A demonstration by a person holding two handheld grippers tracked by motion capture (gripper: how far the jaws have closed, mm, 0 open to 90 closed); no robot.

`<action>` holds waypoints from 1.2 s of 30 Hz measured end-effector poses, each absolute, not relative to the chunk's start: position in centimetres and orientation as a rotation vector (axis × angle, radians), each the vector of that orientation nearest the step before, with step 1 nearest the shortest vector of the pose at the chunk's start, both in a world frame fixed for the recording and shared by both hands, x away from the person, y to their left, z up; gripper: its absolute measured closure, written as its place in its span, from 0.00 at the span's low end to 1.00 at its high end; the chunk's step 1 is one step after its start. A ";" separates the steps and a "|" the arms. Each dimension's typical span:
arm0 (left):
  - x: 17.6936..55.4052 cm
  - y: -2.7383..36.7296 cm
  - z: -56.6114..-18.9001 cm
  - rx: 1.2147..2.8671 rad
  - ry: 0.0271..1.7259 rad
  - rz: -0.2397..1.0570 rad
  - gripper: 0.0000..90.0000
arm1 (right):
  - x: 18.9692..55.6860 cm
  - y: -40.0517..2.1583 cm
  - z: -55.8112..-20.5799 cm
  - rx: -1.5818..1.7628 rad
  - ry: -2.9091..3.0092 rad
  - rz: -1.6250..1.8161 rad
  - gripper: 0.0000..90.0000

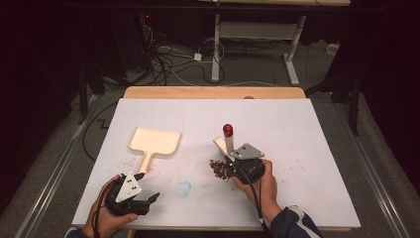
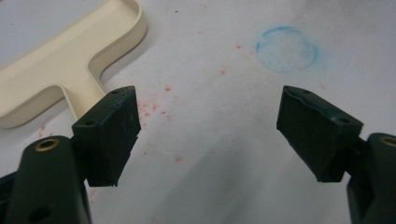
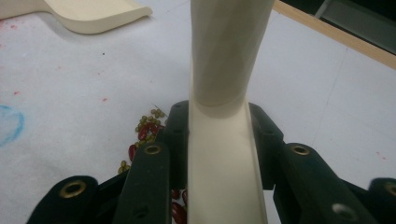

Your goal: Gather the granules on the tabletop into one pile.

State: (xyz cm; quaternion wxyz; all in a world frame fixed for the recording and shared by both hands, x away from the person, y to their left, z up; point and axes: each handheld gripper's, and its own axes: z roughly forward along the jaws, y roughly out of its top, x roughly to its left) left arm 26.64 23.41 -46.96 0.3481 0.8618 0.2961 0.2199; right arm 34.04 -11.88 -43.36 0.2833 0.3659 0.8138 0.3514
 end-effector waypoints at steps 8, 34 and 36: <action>26.6 23.4 -46.9 2.234 0.767 0.573 0.23 | 33.9 -13.5 -41.9 0.966 2.161 1.051 0.75; 26.7 23.2 -47.2 2.252 0.762 0.566 0.23 | 34.6 -14.2 -43.0 0.127 2.708 1.285 0.75; 26.7 23.2 -47.2 2.254 0.762 0.566 0.23 | 35.6 -14.0 -42.9 0.159 2.690 1.271 0.75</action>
